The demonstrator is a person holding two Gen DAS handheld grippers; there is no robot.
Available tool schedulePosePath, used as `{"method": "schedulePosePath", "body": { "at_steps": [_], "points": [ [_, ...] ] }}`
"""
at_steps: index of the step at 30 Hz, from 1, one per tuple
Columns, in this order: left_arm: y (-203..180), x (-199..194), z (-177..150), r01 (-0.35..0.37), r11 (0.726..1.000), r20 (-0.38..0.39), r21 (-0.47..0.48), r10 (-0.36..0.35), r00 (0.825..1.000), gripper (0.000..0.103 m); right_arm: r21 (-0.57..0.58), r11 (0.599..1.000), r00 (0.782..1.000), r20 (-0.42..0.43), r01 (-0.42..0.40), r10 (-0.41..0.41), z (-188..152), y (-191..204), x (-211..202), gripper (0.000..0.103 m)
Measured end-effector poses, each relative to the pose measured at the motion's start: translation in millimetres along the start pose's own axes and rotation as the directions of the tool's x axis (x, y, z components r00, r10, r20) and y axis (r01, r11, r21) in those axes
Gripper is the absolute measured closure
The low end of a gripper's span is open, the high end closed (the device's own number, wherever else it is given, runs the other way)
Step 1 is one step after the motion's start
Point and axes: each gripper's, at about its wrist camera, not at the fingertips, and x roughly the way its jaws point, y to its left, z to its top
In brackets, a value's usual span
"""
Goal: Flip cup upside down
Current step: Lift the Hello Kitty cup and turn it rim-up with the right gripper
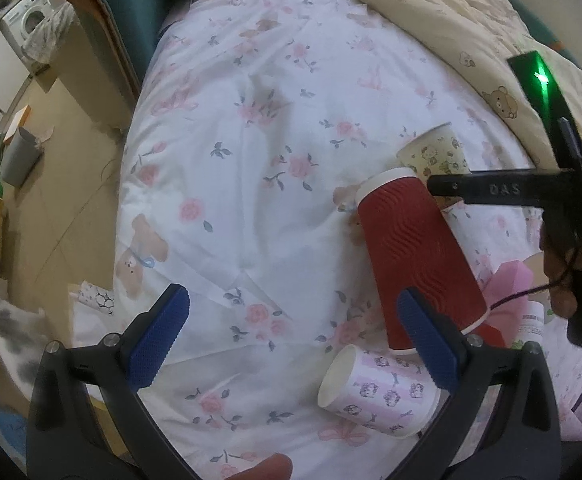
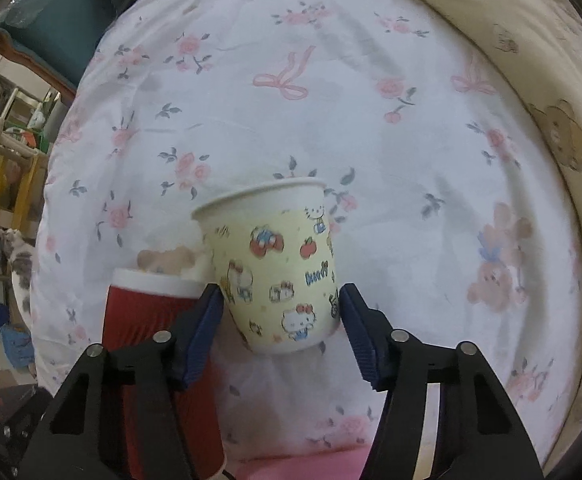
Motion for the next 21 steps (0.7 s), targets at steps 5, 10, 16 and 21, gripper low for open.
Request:
{"method": "schedulePosePath", "body": {
  "at_steps": [5,10,16,21],
  "points": [
    [-5,-10,-2,0.012,1.000,0.033,0.013,-0.012,0.999,0.000,0.046,0.999,0.998,0.063,-0.029,0.026,-29,-5,-34,0.042],
    [-8,-24,-11,0.014,1.000,0.063,0.004,-0.014,0.998,0.000,0.118,0.991,0.992,0.114,-0.067,0.053,-78,-9,-70,0.042],
    [-18,-47,-33,0.036,0.999,0.077,0.014,-0.037,0.996,0.000,0.174,0.978,0.984,0.160,-0.111,0.083,-143,-8,-103,0.042],
    [-21,-59,-66,0.038,0.999,0.088,0.005,-0.039,0.995,0.000,0.204,0.968,0.974,0.203,-0.144,0.102,-188,3,-120,0.042]
  ]
}}
